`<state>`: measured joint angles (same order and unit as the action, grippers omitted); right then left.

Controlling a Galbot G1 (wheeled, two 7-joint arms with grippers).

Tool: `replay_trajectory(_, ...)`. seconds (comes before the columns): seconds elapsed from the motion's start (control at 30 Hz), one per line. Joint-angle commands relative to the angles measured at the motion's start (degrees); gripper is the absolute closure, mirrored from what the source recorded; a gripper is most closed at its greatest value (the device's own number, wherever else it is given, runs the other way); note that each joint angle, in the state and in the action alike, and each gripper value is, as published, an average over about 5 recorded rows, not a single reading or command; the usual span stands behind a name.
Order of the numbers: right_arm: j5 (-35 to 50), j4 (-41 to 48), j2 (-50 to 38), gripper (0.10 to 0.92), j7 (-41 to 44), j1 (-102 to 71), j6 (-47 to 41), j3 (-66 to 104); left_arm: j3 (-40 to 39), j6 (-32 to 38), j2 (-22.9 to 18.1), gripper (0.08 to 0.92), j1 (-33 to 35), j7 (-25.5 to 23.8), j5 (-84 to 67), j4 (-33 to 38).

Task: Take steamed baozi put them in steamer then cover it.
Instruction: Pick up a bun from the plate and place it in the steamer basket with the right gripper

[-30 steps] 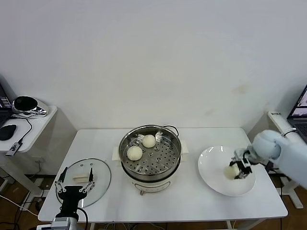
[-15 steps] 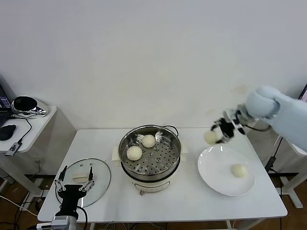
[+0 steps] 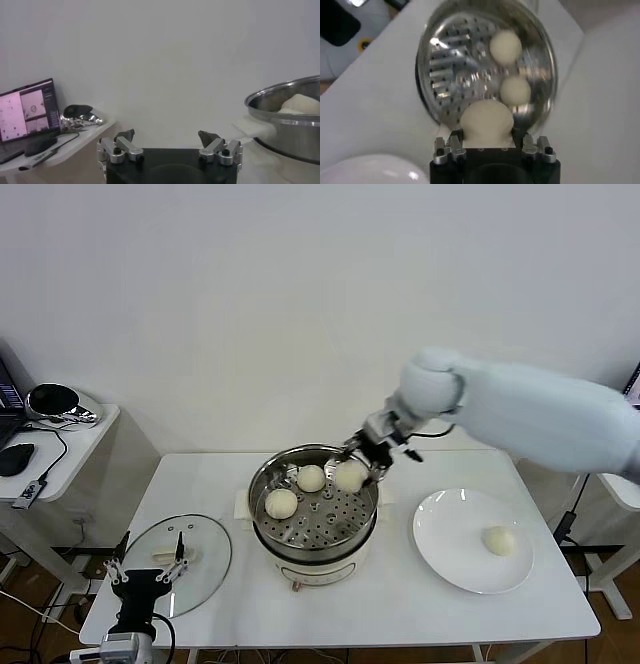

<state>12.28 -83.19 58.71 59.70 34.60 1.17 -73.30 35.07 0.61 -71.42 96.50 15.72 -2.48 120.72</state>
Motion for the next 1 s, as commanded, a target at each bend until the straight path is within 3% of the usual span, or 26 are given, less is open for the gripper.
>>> replay_trajectory(0.03, -4.18, 2.77, 12.17, 0.423, -0.85, -1.05, 8.09, -3.75, 0.33, 0.06, -0.11, 0.177, 0.04, 0.05, 0.02, -0.08)
replay_trajectory(0.43, -15.43, 5.26, 15.03, 0.423, -0.90, -4.83, 14.88, -4.70, 0.88, 0.51, -0.46, 0.177, 0.32, 0.35, 0.09, -0.26)
replay_trajectory(1.0, -14.61, 2.89, 12.27, 0.417, 1.75, -3.92, 18.71, -5.52, 0.84, 0.62, -0.83, 0.177, 0.57, 0.62, 0.24, -0.28)
